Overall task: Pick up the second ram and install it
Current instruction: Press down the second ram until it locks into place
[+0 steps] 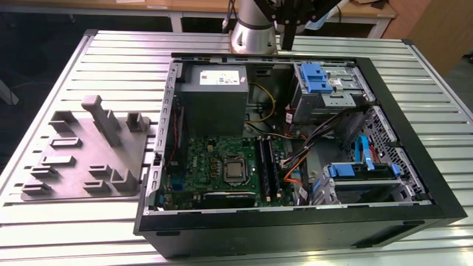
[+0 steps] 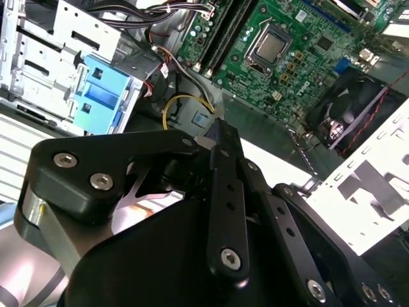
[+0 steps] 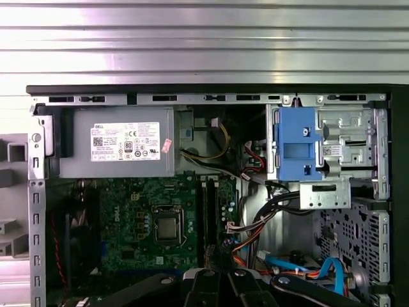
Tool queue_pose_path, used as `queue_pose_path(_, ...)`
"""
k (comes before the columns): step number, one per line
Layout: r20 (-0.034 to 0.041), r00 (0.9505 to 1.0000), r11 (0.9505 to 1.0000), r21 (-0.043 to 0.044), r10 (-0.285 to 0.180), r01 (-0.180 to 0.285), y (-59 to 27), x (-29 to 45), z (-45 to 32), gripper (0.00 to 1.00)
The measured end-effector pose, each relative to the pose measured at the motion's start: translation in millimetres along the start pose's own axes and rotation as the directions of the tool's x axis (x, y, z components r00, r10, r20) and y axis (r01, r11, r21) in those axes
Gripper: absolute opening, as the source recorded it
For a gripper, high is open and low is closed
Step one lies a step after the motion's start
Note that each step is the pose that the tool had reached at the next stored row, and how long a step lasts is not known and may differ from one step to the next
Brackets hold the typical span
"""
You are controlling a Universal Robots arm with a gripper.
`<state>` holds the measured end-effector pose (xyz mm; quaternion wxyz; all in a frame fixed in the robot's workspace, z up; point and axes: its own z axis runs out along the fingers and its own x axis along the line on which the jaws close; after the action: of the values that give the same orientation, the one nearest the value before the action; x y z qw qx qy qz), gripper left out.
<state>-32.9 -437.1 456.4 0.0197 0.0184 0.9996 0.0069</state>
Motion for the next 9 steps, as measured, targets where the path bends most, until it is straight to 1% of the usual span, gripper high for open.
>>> queue_pose_path(9, 0.0, 1.0, 1.0, 0.0, 0.0, 0.0, -0.2, 0.6, 16.5, 0.1)
